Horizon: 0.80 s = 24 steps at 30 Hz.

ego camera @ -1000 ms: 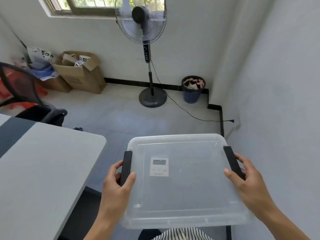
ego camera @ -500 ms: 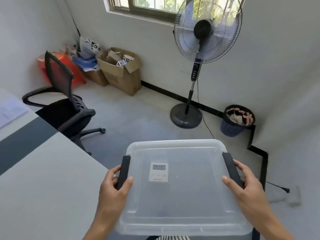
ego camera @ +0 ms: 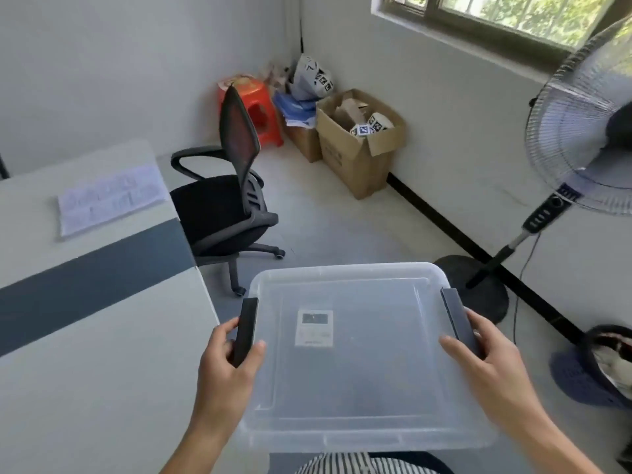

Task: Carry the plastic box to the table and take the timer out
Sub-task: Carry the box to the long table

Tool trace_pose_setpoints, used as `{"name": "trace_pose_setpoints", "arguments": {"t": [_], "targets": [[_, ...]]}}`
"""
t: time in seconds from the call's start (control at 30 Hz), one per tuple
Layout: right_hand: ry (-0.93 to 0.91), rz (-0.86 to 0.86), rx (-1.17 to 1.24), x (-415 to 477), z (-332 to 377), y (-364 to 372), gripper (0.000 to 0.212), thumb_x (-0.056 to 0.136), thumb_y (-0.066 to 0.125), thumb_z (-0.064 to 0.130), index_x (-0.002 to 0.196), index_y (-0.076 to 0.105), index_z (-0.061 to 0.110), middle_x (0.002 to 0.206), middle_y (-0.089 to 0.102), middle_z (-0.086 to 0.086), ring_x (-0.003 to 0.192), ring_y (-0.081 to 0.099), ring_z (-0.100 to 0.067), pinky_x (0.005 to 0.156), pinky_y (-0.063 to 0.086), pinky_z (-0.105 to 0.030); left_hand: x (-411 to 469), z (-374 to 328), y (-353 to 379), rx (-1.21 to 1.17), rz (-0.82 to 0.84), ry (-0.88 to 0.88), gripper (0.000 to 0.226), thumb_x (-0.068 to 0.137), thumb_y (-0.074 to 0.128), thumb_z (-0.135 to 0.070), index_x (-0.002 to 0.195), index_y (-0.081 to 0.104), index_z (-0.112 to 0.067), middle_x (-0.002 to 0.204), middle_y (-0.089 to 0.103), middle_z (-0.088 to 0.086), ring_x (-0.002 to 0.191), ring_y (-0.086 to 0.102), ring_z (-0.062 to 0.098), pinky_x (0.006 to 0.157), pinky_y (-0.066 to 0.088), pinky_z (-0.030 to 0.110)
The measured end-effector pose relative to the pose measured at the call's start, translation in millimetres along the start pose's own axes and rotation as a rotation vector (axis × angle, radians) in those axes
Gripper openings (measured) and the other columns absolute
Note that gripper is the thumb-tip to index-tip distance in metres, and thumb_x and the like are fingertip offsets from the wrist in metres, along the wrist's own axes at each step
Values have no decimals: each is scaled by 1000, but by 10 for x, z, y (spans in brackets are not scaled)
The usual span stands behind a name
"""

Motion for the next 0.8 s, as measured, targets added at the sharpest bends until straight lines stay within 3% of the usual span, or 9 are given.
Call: {"name": "trace_pose_setpoints", "arguments": {"t": [0.17,0.27,0.4,0.5,0.6,0.7,0.8], "targets": [[-41,207,-98,1104,554,511,52,83,68,12,132,55,24,98,72,8,87,68,-10,79,52,-35,502,-80,-54,-52,-194,-119,32,84,65,-16,112,54,-26,72,63,24,51,46,11,53,40,24],[-83,342,-201,1667,926,949,49,83,69,16,129,56,29,97,73,6,91,68,-18,86,53,-42,666,-73,-167,-79,-329,-178,34,84,65,-16,114,53,-27,68,61,22,44,42,6,50,39,24],[-200,543,-287,2063,1498,1755,47,84,69,16,126,56,33,95,71,8,87,67,-18,79,51,-39,635,65,-455,-126,-528,-282,33,85,63,-15,114,52,-27,61,52,10,43,40,7,49,36,23],[-292,671,-370,2132,1771,2442,46,83,69,19,126,57,32,93,73,0,85,67,-26,76,51,-41,597,253,-714,-167,-650,-359,33,86,63,-13,116,52,-23,61,49,10,42,39,8,49,37,26],[-369,786,-429,2049,1925,3155,45,83,68,23,126,58,30,89,73,-4,81,66,-29,73,52,-42,561,469,-1046,-214,-790,-423,32,85,65,-13,113,54,-23,67,56,13,46,45,6,51,38,21],[-440,883,-465,1851,2073,3800,44,84,67,23,125,57,33,82,71,-9,75,64,-31,68,52,-41,502,660,-1403,-250,-914,-465,33,82,67,-25,113,57,-22,78,62,23,55,48,11,57,38,28],[-510,987,-520,1632,2206,4343,44,84,66,27,125,54,36,80,71,-8,74,65,-29,69,54,-45,368,765,-1721,-255,-1025,-491,40,78,67,-34,114,58,-22,67,54,12,46,41,7,54,35,31]]}}
Point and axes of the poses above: each hand's wrist, its own x-axis towards the middle knuckle, its own y-axis out of the palm, z = x × y, the point moved 10 cm from there along x, towards the middle knuckle
